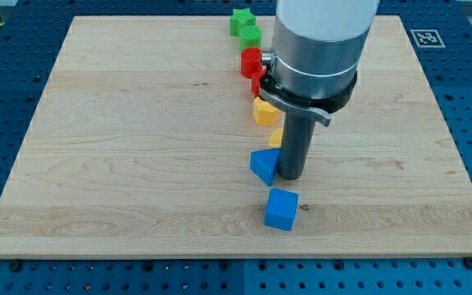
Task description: Slide the yellow heart slightly left
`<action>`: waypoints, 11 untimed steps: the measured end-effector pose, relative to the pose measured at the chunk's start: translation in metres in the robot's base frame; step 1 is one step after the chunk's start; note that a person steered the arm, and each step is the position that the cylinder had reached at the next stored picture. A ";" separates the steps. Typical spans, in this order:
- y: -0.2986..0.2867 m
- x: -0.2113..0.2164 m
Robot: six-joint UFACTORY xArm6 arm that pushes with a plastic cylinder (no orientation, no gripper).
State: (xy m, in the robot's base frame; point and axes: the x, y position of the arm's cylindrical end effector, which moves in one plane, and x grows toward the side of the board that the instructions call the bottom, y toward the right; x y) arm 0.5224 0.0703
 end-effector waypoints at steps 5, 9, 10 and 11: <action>0.030 -0.030; 0.000 -0.045; 0.005 -0.078; 0.009 -0.103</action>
